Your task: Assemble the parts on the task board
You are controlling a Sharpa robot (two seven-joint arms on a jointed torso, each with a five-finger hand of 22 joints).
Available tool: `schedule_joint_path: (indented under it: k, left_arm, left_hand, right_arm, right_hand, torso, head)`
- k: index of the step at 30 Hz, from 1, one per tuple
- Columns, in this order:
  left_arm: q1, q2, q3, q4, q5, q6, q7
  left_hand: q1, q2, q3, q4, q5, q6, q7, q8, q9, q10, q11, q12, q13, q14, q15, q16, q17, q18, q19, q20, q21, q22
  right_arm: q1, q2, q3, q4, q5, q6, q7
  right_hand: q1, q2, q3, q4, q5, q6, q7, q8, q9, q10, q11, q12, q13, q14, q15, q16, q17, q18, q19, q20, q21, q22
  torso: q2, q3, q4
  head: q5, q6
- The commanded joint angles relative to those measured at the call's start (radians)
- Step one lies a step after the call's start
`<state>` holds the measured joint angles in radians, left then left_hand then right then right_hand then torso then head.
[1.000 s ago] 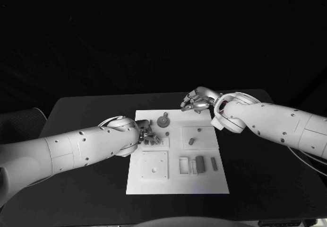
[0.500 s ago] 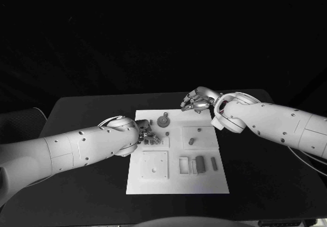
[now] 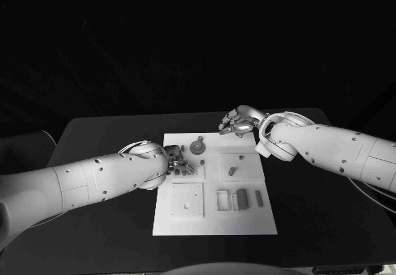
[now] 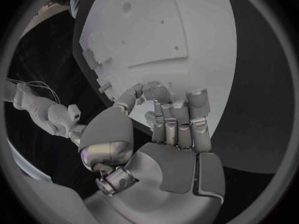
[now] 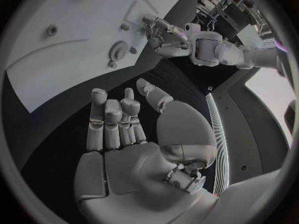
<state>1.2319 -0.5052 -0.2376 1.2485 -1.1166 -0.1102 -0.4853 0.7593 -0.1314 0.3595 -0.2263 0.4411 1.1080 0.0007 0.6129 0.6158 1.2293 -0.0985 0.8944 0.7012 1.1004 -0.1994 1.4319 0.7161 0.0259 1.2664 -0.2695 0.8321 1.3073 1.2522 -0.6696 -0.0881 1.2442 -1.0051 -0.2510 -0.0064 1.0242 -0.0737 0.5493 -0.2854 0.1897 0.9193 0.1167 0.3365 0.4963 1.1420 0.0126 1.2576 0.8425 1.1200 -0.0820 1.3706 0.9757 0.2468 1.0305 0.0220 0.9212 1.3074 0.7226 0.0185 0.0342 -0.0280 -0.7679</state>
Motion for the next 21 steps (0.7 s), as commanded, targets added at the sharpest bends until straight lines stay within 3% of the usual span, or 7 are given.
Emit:
schedule_joint_path:
  k: [1,21]
  left_arm:
    - [0.0,0.002,0.0,0.003,0.025,-0.02,0.016]
    - [0.0,0.002,0.0,0.002,0.036,-0.032,0.019]
  left_hand:
    - [-0.012,0.001,-0.006,0.002,-0.004,-0.006,0.005,0.003,0.002,-0.007,-0.001,0.007,-0.001,-0.006,-0.001,0.005,-0.001,0.062,-0.01,-0.007,-0.005,0.016]
    - [-0.013,0.005,-0.004,0.003,-0.007,-0.007,0.004,0.003,0.002,-0.007,-0.001,0.007,-0.002,-0.007,-0.001,0.005,-0.002,0.063,-0.01,-0.007,-0.006,0.016]
  right_arm:
    - [0.0,0.0,0.0,0.0,-0.002,0.011,0.008]
    - [0.0,0.001,0.0,-0.001,-0.002,0.012,0.01]
  right_hand:
    - [-0.009,0.003,0.005,0.002,0.005,0.002,0.008,-0.006,0.002,-0.005,-0.001,-0.004,0.002,-0.001,-0.009,-0.001,-0.001,0.015,0.001,0.002,-0.007,0.01]
    - [-0.009,0.003,0.005,0.002,0.005,0.002,0.008,-0.006,0.002,-0.005,-0.001,-0.004,0.002,-0.001,-0.009,0.0,-0.001,0.015,0.001,0.002,-0.007,0.01]
  torso:
    - [0.0,0.0,0.0002]
    - [0.0,0.0,0.0005]
  head:
    - [-0.001,0.001]
    - [-0.002,0.001]
